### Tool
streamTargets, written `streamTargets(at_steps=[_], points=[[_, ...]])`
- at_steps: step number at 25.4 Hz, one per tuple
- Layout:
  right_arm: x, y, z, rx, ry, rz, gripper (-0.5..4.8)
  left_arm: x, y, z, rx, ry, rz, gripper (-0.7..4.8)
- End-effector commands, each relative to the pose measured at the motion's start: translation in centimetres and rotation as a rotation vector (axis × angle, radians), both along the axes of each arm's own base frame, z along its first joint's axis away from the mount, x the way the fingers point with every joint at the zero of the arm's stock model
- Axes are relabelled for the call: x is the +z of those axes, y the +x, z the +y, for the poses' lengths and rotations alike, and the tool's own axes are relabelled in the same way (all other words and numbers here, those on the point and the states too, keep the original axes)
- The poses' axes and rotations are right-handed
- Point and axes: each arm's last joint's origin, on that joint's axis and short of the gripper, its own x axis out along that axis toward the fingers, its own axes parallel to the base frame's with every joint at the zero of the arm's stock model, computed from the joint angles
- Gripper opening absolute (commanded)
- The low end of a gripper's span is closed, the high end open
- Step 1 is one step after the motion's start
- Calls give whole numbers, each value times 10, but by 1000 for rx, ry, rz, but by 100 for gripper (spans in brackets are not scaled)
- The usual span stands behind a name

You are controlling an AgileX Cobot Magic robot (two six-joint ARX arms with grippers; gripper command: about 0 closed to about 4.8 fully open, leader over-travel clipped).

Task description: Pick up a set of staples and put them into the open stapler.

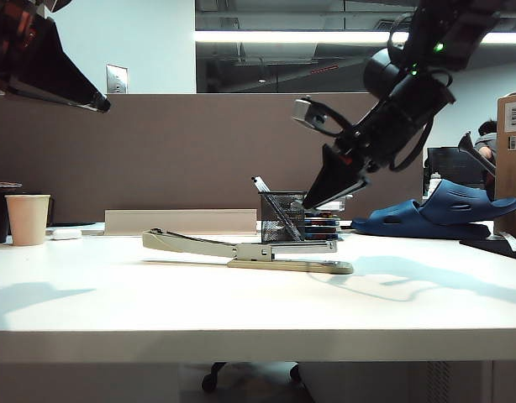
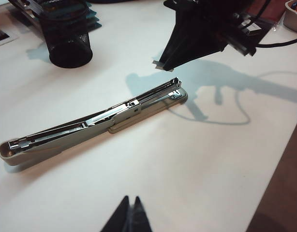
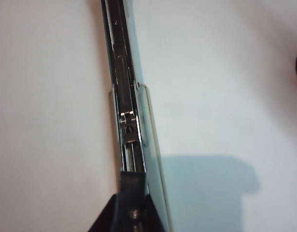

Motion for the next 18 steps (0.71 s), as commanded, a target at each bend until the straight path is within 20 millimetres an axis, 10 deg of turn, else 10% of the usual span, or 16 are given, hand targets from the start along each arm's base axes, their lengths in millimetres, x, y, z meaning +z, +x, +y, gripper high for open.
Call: streamTargets(at_steps=[1,18], points=[[-7,5,4,-2,23,2,-1,0,-1,0,-3,-1,10,-5],[-28,7,7,-4,-5,98,-1,-1,-2,0,-3,2,31,-5]])
